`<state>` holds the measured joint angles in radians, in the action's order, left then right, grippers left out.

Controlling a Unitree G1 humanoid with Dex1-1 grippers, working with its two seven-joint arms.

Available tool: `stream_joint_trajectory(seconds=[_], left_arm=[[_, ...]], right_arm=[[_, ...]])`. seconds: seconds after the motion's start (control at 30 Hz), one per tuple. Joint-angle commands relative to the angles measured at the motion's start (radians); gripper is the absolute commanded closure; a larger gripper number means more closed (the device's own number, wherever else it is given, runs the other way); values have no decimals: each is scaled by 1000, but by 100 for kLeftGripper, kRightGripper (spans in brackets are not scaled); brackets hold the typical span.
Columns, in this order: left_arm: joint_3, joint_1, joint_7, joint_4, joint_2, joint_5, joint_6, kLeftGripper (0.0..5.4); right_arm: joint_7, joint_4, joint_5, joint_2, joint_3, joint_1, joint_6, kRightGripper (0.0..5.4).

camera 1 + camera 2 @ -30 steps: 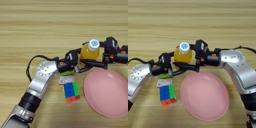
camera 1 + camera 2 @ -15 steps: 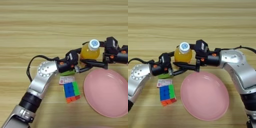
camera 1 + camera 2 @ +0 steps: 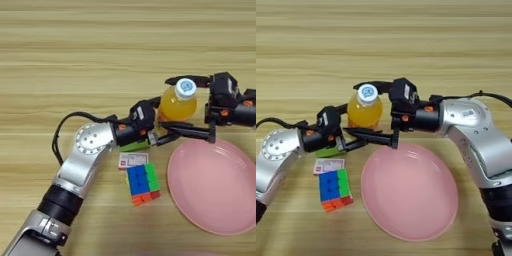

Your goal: Move the objects on the table

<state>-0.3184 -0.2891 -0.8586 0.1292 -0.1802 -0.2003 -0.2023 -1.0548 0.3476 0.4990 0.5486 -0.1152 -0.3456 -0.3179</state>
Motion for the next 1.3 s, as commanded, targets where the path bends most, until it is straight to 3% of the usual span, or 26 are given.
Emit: stream_joint_trajectory(seconds=[0.03,0.2,0.4,0.6,0.9,1.1,1.3], left_arm=[[9,-19,6,4,2,11,-16,201],[23,-31,31,29,11,18,-28,201],[80,-76,135,93,37,45,-38,201],[198,-185,347,263,57,90,-41,201],[308,-293,537,533,40,132,-74,202],[336,-318,592,603,59,130,-77,202],[298,-262,579,559,85,155,-83,202]], right_arm=[[2,21,36,-14,29,-7,20,4],[21,18,69,-37,59,-21,32,0],[45,19,105,-58,90,-33,35,0],[61,17,119,-68,102,-37,38,0],[76,28,130,-75,111,-24,40,0],[78,30,130,-80,114,-22,40,0],[84,32,132,-83,113,-20,42,0]])
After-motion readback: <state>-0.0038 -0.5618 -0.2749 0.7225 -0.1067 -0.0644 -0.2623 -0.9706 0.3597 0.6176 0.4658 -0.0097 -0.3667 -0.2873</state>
